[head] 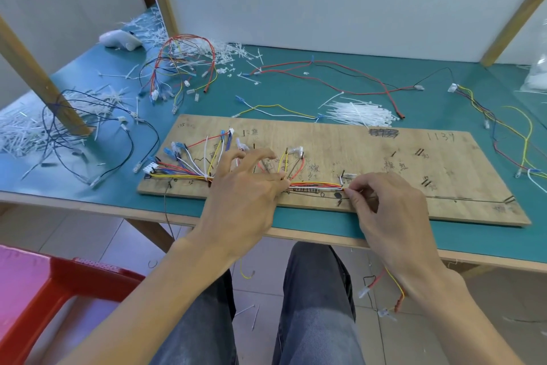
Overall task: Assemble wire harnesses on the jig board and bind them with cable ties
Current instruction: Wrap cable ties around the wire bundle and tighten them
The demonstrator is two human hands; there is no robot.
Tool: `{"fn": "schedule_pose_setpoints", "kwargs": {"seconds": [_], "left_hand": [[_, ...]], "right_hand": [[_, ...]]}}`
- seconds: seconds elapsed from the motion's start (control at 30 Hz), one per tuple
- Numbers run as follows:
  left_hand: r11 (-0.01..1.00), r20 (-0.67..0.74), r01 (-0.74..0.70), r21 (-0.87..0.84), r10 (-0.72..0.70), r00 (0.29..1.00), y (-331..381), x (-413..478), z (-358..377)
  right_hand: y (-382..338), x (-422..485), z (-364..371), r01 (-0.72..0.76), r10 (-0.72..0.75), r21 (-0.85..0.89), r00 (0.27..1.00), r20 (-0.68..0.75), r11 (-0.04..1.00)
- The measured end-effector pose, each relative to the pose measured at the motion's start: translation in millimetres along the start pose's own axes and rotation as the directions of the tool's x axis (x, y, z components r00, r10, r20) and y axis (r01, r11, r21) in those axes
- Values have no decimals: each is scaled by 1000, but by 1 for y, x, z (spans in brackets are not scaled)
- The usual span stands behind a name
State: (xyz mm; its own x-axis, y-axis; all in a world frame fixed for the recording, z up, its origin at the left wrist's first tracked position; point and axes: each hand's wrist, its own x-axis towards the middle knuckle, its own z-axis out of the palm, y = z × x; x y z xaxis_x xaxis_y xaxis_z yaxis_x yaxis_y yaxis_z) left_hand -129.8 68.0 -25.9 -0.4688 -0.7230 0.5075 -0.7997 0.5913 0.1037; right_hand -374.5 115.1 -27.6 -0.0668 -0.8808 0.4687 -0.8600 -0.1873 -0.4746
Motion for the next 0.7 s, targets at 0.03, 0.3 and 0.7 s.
{"fn": "schedule_pose_setpoints", "kwargs": {"seconds": [0.03, 0.3, 0.7], "left_hand": [[1000, 2, -1, 12, 1, 1000, 1, -4, 0], [998, 67, 18, 60, -22, 998, 0, -18, -4], [961, -199, 166, -220, -211, 957, 24, -43, -39]], "right_hand": [[0, 0, -1, 30, -30, -25, 1000, 4, 999], [4, 1, -8, 142, -139, -102, 990, 31, 985], [-29, -4, -38, 257, -240, 174, 964, -110, 951]]}}
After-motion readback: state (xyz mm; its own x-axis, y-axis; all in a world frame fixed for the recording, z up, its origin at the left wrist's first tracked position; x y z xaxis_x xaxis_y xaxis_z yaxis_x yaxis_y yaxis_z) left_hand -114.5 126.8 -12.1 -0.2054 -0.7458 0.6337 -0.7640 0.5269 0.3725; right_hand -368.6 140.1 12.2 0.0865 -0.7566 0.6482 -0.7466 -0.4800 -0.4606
